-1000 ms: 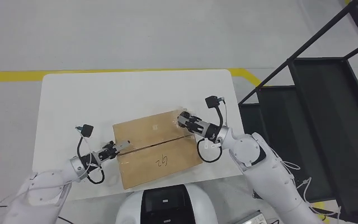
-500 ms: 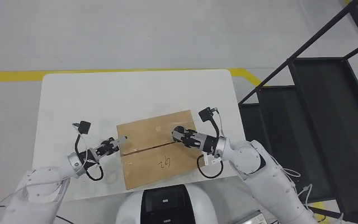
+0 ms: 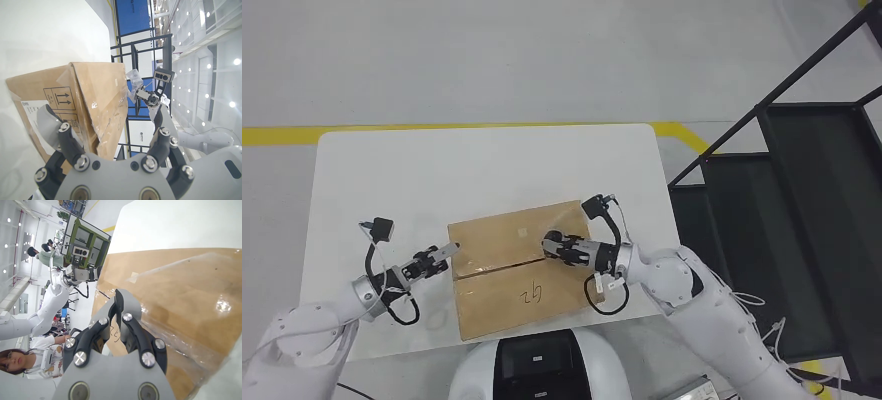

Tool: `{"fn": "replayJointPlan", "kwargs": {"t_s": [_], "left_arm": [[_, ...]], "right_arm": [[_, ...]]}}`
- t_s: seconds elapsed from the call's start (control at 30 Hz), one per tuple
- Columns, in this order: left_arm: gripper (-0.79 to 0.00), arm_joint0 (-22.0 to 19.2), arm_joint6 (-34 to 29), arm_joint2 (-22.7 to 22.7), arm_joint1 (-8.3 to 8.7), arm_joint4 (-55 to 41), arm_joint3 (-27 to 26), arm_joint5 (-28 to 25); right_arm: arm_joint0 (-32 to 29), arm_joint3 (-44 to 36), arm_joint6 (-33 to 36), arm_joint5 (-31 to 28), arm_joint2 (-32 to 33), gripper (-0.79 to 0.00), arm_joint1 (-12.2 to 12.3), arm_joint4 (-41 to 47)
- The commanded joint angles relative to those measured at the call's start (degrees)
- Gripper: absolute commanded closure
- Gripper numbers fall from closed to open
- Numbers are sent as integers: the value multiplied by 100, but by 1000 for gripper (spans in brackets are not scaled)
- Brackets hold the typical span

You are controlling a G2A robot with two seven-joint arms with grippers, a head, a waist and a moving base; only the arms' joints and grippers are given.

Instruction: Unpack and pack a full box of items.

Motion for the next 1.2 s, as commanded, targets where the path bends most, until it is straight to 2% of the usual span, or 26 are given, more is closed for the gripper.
{"fn": "replayJointPlan", "kwargs": {"t_s": [0.0, 0.47, 1.07, 1.1, 1.13, 1.17], "left_arm": [[-785, -4, -1, 2, -1, -3, 1, -4], [-785, -34, 26, 128, -15, 100, -94, 48], [-785, -47, 105, 183, -25, 182, -86, 94], [-785, -50, 110, 186, -26, 182, -85, 96], [-785, -53, 113, 187, -27, 186, -82, 98], [-785, -55, 118, 187, -27, 193, -82, 101]], "right_arm": [[26, 14, 18, -28, -54, 0, -5, -40], [153, 120, -391, 82, -559, 0, -89, -746], [154, 193, -306, -28, -717, 0, -104, -879], [161, 202, -269, -26, -740, -231, -105, -907], [172, 206, -240, -18, -764, -785, -107, -947], [181, 210, -218, -6, -790, -785, -110, -979]]}}
